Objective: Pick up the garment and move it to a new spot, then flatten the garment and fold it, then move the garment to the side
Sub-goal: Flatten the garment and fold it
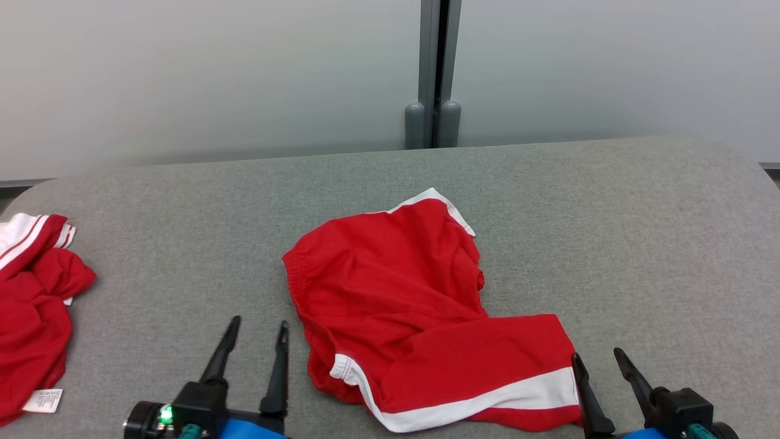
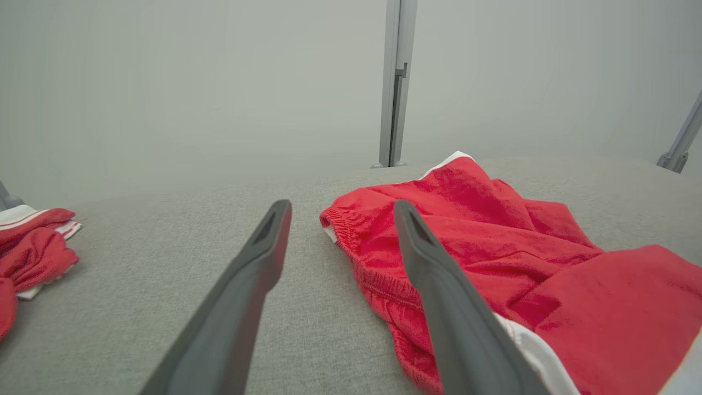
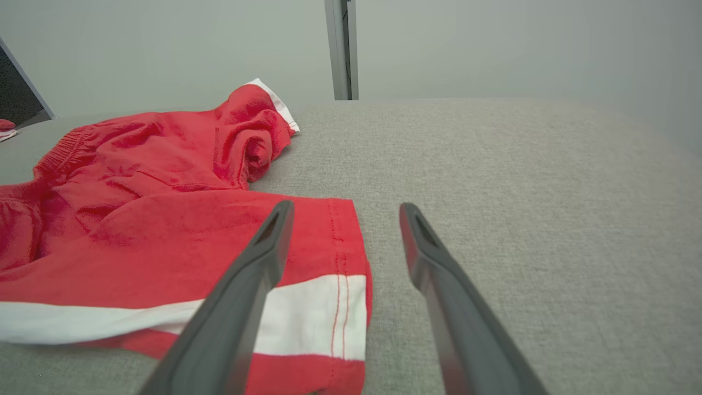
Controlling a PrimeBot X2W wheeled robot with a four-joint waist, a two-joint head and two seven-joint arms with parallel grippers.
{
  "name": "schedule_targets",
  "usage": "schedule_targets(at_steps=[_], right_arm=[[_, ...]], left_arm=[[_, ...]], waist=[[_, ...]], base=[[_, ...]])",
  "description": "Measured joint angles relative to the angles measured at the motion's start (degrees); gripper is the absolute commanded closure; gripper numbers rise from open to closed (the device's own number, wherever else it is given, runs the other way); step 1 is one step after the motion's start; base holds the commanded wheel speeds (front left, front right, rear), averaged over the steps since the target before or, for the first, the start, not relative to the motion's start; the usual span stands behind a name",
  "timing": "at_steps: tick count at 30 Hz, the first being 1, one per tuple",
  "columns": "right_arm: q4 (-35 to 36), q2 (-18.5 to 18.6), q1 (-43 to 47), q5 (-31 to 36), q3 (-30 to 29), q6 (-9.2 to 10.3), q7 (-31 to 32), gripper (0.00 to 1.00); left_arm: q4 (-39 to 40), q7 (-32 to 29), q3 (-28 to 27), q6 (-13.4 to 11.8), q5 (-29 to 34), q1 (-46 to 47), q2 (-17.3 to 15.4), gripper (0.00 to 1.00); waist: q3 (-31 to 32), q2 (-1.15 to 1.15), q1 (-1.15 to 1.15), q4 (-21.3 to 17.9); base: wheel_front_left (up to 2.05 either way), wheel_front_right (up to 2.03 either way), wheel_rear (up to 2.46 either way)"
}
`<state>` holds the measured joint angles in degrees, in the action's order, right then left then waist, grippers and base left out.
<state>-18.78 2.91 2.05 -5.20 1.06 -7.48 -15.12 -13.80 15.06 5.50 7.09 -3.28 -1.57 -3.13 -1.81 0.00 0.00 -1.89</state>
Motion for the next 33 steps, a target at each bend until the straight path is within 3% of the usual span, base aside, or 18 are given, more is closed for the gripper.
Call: schedule_targets(at_steps=[16,33], right_arm=[[-15.11,0.49,-7.77,-1.98,4.56,0.00,0.00,0.00],[-19.44,1.25,-9.53,-6.00,8.98,0.00,-0.01,0.00]], left_arm=[[-12.44,0.00,19.83,0.34,-8.17,4.76,-5.66,0.00],[-22.21,0.00,32.76,0.34,-17.68,11.89,-7.42,0.00]], waist=[[-2.27,0.00,0.00,-1.99],[-1.73,0.00,0.00,-3.22]], base=[[0.00,0.00,0.00],[0.00,0.00,0.00]])
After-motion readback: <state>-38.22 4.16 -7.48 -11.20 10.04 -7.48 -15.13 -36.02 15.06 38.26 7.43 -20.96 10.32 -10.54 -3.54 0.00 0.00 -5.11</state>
